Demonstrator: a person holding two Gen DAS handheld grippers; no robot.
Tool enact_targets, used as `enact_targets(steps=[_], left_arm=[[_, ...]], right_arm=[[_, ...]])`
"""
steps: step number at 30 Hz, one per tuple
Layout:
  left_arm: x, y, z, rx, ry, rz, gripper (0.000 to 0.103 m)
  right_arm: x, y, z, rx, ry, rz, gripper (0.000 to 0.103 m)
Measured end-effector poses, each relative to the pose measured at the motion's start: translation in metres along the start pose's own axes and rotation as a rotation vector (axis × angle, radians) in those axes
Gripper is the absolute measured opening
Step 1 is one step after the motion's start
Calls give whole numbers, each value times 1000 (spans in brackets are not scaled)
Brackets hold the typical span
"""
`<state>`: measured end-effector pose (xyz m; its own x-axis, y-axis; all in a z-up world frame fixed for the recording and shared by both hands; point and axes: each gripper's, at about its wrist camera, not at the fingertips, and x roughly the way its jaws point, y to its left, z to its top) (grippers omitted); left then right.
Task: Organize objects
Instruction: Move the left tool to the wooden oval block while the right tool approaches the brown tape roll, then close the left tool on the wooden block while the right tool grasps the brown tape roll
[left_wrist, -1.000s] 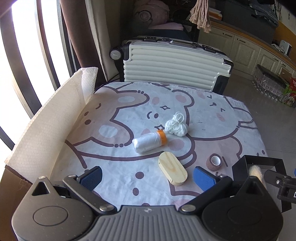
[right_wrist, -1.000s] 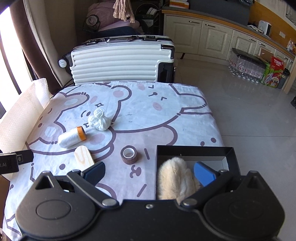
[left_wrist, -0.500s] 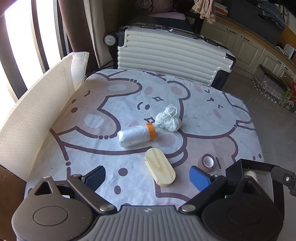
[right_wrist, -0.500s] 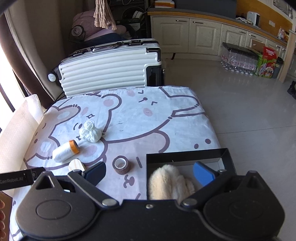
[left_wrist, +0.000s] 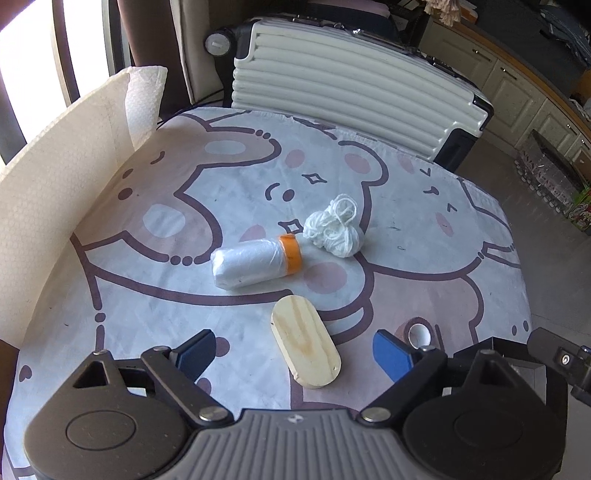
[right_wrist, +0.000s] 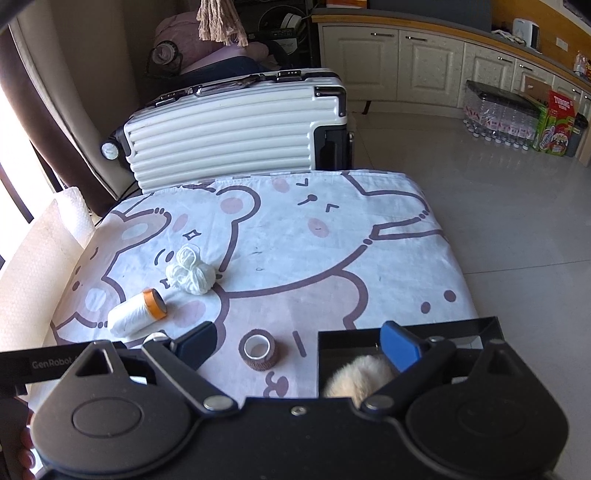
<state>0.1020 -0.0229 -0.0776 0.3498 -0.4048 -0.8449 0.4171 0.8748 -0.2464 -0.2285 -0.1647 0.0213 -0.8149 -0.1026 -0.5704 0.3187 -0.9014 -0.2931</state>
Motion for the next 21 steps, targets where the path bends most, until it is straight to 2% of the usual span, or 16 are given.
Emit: enact_targets(steps=[4, 10, 14, 18, 21], left_arm=[[20, 0, 2, -20, 39, 7, 85], [43, -4, 3, -34, 86, 10, 81], [54, -8, 4, -25, 109, 13, 76], [65, -12, 3, -17, 131, 17, 73], [73, -16, 2, -4, 149, 22, 71]], right_arm=[[13, -1, 5, 6, 5, -3, 96], [34, -1, 10, 17, 32, 22, 89], [46, 3, 11, 4, 36, 28, 80], [59, 5, 13, 4, 45, 46, 75], [68, 7, 14, 9, 54, 56, 66]])
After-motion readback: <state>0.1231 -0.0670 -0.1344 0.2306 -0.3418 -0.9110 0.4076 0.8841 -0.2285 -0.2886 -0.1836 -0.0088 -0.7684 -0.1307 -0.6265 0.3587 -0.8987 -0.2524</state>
